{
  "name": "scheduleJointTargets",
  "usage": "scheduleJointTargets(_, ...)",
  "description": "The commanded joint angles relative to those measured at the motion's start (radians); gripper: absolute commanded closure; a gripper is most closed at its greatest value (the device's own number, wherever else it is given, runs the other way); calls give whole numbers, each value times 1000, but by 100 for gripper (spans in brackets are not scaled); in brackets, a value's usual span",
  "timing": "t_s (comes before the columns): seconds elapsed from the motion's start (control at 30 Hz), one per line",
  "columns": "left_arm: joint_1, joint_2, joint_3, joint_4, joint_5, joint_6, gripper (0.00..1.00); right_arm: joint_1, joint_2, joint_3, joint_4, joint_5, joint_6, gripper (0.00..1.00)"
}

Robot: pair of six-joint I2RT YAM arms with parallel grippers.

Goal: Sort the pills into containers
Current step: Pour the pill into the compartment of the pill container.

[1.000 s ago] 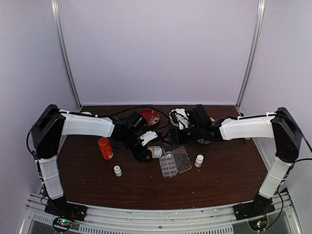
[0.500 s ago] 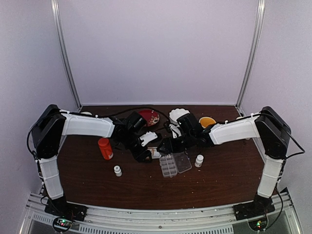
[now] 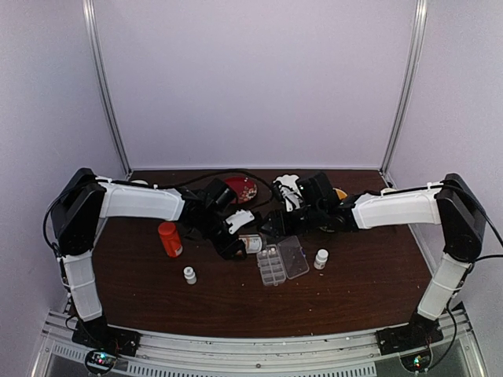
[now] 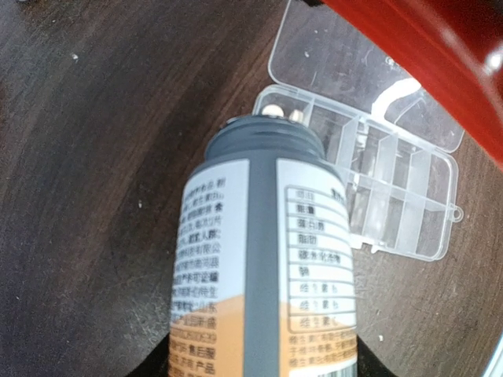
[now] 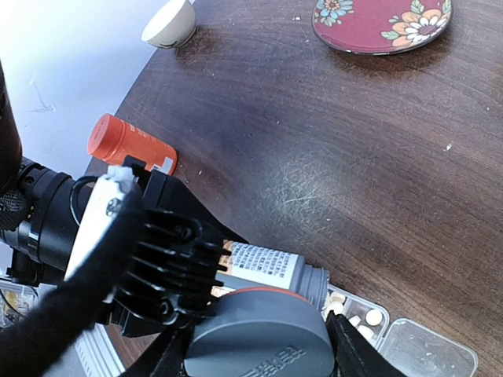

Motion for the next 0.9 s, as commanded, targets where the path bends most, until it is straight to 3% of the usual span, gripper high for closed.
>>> scheduleJointTargets(0.0,-8,-4,10,22,15,2,100,-4,6,-38,87,-20,16,100)
scheduleJointTargets(0.6,-6,-108,-97,162,77,-14,100,-49,-168,-152,180,81,39,100)
scheduleJointTargets(0.87,10,-173,-194,274,139,-44,100,-60,-218,-153,177,33,29,100)
